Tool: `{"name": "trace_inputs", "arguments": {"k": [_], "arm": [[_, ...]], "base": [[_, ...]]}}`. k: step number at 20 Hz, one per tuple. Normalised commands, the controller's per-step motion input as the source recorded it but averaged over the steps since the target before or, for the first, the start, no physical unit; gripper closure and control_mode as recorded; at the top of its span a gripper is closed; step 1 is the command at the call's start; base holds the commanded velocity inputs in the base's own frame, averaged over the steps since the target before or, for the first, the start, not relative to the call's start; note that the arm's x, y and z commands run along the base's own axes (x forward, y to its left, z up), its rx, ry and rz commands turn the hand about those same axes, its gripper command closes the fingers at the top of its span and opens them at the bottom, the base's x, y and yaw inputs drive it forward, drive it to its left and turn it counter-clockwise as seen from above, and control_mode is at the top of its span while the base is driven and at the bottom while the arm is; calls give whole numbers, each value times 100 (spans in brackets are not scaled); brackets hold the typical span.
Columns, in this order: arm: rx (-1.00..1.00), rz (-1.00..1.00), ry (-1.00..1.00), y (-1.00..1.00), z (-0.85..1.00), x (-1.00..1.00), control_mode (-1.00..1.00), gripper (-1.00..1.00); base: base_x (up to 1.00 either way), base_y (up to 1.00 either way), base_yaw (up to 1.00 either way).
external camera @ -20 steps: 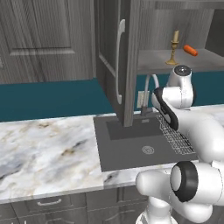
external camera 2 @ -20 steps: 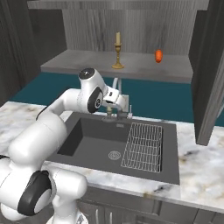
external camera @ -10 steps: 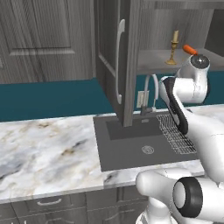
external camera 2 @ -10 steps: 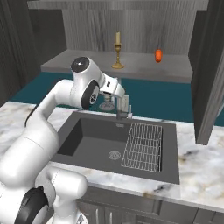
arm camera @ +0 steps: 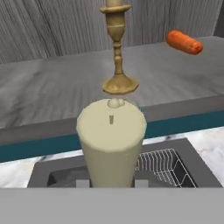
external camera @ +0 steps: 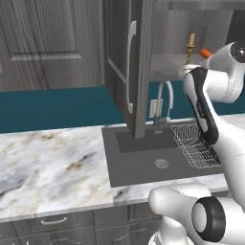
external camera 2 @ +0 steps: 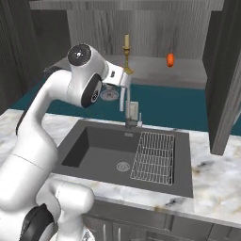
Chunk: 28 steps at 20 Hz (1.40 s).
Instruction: Pick the candle and candle from the dining table and place them in the open cabinet. Close the cabinet after placing the objects.
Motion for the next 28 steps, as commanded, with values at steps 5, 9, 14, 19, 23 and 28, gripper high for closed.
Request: {"name": "trace_inputs", "arguments": {"k": [5,9,14,19,23,28], "arm": [[2,4,-23,61,36,8,-100,100],[0,4,-20,53,29,39,-100,100],[-1,1,-3,40,27,42,-100,100],[-9,0,7,24,39,33,-100,100],[-8,0,9,8,24,30,-100,100],[0,1,0,0,0,4,-100,100]], "base": [[0,0,0],[0,0,0],[0,0,0],[0,0,0],[0,0,0],[0,0,0]]}}
